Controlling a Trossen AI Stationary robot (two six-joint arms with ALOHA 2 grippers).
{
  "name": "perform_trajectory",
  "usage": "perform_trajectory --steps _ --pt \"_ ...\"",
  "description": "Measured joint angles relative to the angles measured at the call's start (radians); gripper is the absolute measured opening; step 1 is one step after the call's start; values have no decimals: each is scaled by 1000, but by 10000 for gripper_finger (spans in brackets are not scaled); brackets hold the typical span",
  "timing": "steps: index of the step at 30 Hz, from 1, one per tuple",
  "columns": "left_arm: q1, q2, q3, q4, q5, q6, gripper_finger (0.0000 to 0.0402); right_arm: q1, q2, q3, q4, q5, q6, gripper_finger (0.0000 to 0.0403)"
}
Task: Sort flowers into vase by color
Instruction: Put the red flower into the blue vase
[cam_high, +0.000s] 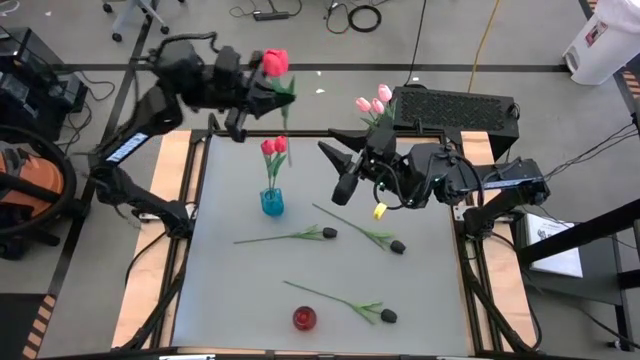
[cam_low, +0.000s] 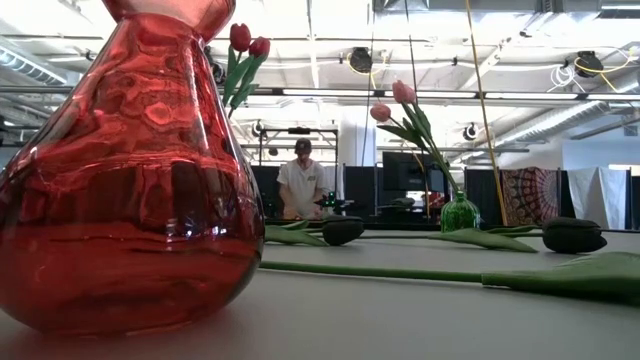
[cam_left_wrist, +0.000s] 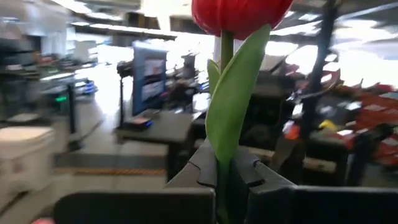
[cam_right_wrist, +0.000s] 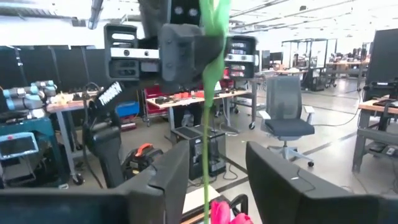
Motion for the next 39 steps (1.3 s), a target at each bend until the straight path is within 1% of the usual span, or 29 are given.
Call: perform_trajectory --steps 5,9,13,20,23,25,27,30,35,39 --pt "0 -103 0 -173 -137 88 5 -7 -19 0 1 3 -14 157" --pt "0 -177 0 -274 -221 119 5 -15 -36 0 -1 23 -23 157" --pt "0 -257 0 -391 -305 131 5 -17 -72 0 -4 37 -79 157" --pt "0 -392 0 -576 -489 161 5 -18 -144 0 -38 127 -198 157" --pt "0 -446 0 -621 -554 167 5 -18 -186 0 -121 205 -225 157" --pt "0 -480 0 -650 -601 168 5 -18 -216 0 -220 259 -215 157" --pt "0 -514 1 -688 -651 168 5 -18 -245 0 -336 309 -166 157" --pt "0 -564 2 -760 -731 143 5 -18 -288 0 -528 366 -34 157" --pt "0 -656 -24 -799 -801 132 8 -18 -344 0 -856 377 261 157" --pt "0 -728 -64 -805 -845 138 9 -18 -366 0 -1054 377 432 157"
